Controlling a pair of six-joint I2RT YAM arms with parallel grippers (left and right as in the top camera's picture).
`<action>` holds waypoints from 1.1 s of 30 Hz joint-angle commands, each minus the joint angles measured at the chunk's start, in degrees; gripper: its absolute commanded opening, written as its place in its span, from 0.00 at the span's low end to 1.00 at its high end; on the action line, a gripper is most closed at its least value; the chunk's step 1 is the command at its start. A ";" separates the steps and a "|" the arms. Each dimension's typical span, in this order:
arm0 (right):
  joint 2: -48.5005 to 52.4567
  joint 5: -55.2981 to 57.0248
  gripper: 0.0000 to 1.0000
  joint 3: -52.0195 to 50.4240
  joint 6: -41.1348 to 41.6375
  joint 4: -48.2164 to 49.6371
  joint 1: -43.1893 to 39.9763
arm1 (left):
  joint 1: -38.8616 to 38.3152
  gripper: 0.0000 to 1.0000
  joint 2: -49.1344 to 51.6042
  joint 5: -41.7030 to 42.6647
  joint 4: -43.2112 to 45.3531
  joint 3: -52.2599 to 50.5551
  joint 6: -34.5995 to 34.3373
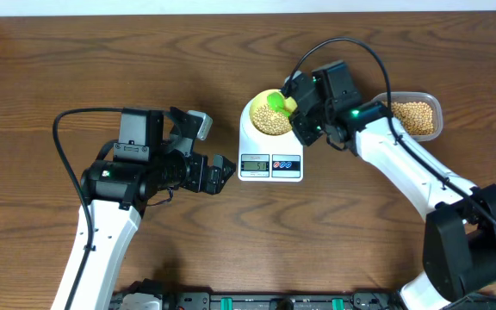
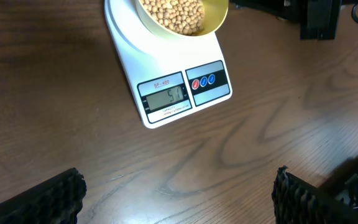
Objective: Scoop item into bowl and weigh 50g on scale
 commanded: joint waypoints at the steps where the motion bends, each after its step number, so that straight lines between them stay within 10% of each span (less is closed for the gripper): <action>1: 0.48 0.13 0.01 0.09 -1.33 -0.09 1.20 | -0.11 0.98 0.02 0.94 -0.09 0.11 1.01; 33: 1.75 -1.36 0.01 0.11 -2.27 -0.66 1.60 | -0.11 0.98 0.02 0.94 -0.09 0.11 1.01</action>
